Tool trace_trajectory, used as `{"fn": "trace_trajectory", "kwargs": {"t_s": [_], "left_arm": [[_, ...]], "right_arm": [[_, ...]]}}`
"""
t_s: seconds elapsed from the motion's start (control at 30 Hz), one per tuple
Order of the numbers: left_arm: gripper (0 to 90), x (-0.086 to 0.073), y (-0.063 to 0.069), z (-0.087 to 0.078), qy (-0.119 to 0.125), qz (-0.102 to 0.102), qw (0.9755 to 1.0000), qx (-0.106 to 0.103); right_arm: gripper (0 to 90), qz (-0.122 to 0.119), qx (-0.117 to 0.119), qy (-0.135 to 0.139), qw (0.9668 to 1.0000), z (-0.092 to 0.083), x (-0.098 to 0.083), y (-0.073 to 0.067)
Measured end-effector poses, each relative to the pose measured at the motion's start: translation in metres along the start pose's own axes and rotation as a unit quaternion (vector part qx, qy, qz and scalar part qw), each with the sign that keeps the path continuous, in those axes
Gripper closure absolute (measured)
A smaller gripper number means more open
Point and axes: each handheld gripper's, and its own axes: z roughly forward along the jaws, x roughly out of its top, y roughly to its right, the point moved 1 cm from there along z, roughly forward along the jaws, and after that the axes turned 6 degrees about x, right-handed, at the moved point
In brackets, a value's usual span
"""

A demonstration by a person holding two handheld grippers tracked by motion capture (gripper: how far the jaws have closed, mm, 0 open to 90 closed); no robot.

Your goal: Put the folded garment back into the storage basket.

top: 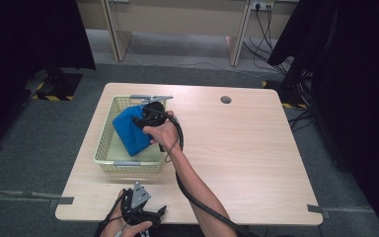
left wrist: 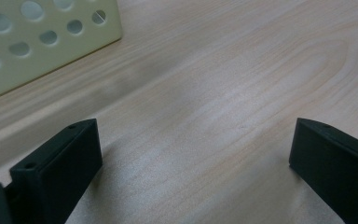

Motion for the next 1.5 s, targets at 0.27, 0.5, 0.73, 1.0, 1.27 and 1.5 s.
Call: {"fn": "trace_trajectory", "kwargs": {"t_s": [0.27,0.5,0.73,1.0,1.27,1.5], "left_arm": [[1.2,0.0,0.0,0.0,-0.001,-0.001,1.0,0.0],[1.3,0.0,0.0,0.0,0.001,-0.001,1.0,0.0],[1.3,0.0,0.0,0.0,0.0,-0.001,1.0,0.0],[1.3,0.0,0.0,0.0,0.0,0.0,1.0,0.0],[1.2,0.0,0.0,0.0,0.0,-0.001,1.0,0.0],[1.3,0.0,0.0,0.0,-0.001,-0.001,1.0,0.0]], "right_arm": [[67.7,0.008,-0.002,-0.008,0.9999,0.007,-0.006,0.001],[60.6,0.01,-0.001,-0.03,0.9995,0.012,-0.011,0.004],[46.5,0.013,-0.015,-0.035,0.9992,0.009,-0.011,0.006],[40.2,0.002,-0.022,-0.027,0.9994,-0.006,-0.004,0.006],[32.8,0.004,-0.027,-0.027,0.9992,-0.017,-0.009,0.015],[26.7,0.0,-0.023,-0.024,0.9994,-0.028,-0.012,0.02]]}}
